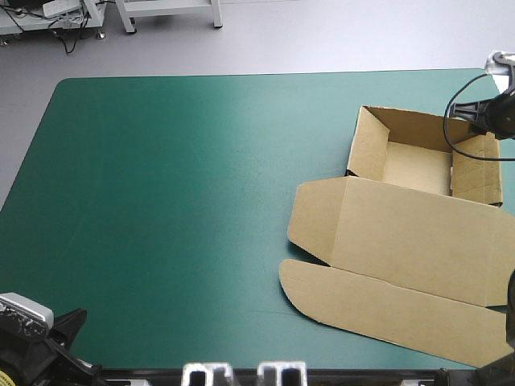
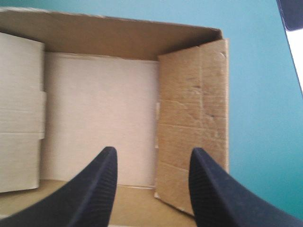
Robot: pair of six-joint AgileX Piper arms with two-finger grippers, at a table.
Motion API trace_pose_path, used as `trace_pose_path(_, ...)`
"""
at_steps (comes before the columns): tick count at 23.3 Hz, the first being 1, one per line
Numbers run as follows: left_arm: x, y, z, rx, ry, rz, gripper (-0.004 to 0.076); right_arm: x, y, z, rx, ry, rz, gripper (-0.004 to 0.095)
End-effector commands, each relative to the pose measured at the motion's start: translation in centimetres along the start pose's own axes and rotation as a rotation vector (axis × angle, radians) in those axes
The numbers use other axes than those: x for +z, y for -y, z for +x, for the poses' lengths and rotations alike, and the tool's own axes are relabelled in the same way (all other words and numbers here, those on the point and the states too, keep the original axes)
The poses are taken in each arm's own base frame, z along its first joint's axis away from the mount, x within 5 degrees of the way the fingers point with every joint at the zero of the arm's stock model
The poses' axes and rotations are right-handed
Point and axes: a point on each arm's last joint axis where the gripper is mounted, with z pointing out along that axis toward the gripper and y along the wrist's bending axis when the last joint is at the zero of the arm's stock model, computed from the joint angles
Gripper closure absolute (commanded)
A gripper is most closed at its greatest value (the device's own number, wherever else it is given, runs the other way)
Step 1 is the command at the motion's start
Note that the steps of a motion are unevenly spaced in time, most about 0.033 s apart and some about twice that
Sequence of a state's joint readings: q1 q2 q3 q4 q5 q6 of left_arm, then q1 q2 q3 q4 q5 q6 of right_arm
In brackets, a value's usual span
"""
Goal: Fold the box
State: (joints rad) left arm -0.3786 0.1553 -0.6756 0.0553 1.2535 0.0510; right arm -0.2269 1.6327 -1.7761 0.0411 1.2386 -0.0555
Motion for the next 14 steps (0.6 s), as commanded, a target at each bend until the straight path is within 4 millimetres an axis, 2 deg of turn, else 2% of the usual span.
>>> trace_pose_path(1,-0.3,-0.1,-0.8,0.038,0.038,0.002,0.0734,-7.5,-1.2,1.8,-0.014,0.165,-0.096,0.0651)
trace_pose_path(2,-0.3,0.0,-1.0,0.034,0.058,0.012,0.0734,-9.1,-1.4,3.1,-0.052,0.191,-0.101,0.0760)
trace_pose_path(4,0.1,0.3,-1.2,0.027,0.089,0.033,0.0734,-10.8,-1.6,6.0,-0.070,0.200,-0.095,0.0922)
trace_pose_path(7,1.7,0.6,-0.3,0.053,0.044,0.052,0.0734,-10.7,-2.0,10.9,-0.123,0.150,-0.114,0.0925)
trace_pose_path(14,3.2,1.6,0.5,0.046,0.017,0.153,0.0734,-8.7,-2.4,19.2,-0.158,0.165,-0.119,0.0925)
